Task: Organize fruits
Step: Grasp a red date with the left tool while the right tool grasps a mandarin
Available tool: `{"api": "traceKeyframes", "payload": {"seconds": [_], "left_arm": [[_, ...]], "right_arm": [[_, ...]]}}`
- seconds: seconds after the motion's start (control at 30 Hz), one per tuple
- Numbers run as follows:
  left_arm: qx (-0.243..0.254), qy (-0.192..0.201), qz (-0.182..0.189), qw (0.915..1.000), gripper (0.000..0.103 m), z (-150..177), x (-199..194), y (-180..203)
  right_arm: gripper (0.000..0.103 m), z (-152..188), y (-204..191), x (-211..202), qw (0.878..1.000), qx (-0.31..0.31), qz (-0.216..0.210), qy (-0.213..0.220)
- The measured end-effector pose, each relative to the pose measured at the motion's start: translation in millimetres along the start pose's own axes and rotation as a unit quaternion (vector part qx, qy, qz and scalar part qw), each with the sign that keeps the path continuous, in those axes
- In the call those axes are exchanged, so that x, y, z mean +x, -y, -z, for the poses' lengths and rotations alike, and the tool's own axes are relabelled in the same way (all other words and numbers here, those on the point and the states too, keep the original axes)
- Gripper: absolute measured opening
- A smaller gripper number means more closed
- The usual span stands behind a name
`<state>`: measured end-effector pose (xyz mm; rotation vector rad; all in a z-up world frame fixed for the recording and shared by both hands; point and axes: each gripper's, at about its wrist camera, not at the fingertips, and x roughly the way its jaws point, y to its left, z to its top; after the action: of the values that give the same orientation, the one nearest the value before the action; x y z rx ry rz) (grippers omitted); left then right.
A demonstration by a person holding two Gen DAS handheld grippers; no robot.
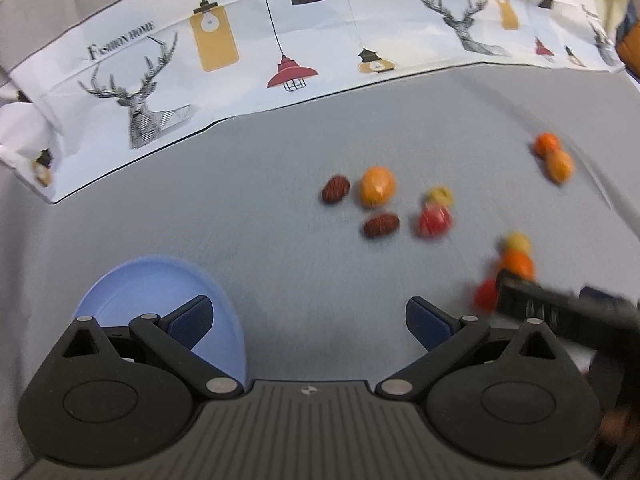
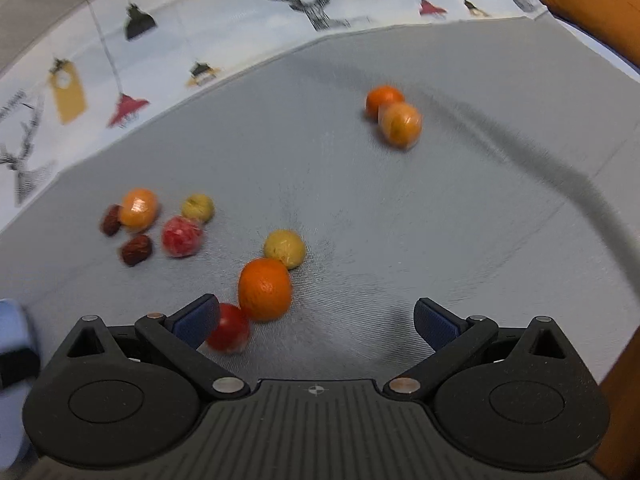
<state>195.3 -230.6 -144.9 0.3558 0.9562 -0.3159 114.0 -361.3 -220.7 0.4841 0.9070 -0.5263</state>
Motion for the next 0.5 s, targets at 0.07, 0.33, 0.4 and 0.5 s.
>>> {"api": "traceKeyframes", "payload": {"seconds": [0.07,0.33,0.4,0.5], "left_arm": [[0.009,-0.001,0.003,1.0,0.102,-12,21,4],[0.075,-0.002,0.071,0.9946,0.097,-37,78,22],[0.098,-0.016,0.086,0.9913,0.083,-39,89,27],[0.105,-0.022,0.107,0.9884,0.071,-41,101,29]], "right_arm": [[0.093,2,-4,4,1.0,0.002,-0.008,0.028],[0.054,-5,6,-2,0.997,-0.008,0.005,0.07],[0.063,-5,1,5,0.998,-0.024,0.015,0.065],[0.055,0,-9,15,0.997,-0.058,0.033,0.048]]}}
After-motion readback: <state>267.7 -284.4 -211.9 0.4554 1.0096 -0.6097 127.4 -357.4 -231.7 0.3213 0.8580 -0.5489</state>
